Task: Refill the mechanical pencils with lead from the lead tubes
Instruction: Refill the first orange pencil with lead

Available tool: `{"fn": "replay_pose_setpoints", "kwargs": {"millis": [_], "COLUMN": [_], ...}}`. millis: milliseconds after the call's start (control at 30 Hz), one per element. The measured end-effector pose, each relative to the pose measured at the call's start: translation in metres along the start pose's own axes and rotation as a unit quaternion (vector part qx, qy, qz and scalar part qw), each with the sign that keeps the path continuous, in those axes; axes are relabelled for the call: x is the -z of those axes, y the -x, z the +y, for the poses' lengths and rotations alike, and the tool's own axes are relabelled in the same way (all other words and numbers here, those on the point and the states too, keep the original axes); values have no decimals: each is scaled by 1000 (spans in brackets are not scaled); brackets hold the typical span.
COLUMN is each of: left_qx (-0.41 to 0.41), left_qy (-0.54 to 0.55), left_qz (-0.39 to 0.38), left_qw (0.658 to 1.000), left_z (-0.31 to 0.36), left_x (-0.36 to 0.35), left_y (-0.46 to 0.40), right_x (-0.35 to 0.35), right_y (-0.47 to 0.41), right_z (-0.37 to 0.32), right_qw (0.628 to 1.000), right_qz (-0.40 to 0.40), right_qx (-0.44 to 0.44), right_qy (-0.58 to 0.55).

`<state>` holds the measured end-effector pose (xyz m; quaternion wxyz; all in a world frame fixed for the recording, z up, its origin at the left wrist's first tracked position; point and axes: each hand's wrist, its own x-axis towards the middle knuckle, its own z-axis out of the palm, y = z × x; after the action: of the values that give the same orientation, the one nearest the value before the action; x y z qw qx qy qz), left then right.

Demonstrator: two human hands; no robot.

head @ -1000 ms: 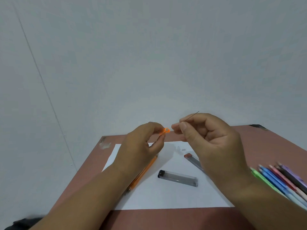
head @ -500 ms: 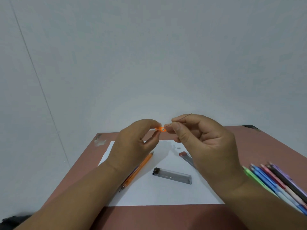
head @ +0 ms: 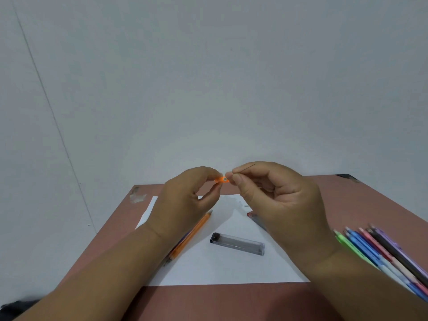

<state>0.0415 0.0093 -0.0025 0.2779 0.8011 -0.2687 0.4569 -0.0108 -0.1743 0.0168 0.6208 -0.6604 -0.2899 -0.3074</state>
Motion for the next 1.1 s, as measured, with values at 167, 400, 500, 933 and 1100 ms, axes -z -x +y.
{"fn": "replay_pose_setpoints", "kwargs": {"millis": [167,400,500,933,1100], "left_qx": [-9,-9,-12,1,2], "left_qy": [-1,-9,-11,-19,-24], "left_qz": [1,-14,-18,-23,-15], "left_qw": [1000,1000,1000,1000,1000], "left_z": [0,0,1,0,0], "left_x": [1,2,3,1,0], "left_y": [0,0,0,1,2], "right_x": [0,2,3,5,6], "right_y": [-1,-3,-4,-5,-6], "right_z": [1,5,7,12,16], "right_qw": [999,996,995,992,986], "right_qz": [-11,-12,-9,0,0], "right_qx": [20,57,64,68,91], "right_qy": [23,73,81,102,138]}}
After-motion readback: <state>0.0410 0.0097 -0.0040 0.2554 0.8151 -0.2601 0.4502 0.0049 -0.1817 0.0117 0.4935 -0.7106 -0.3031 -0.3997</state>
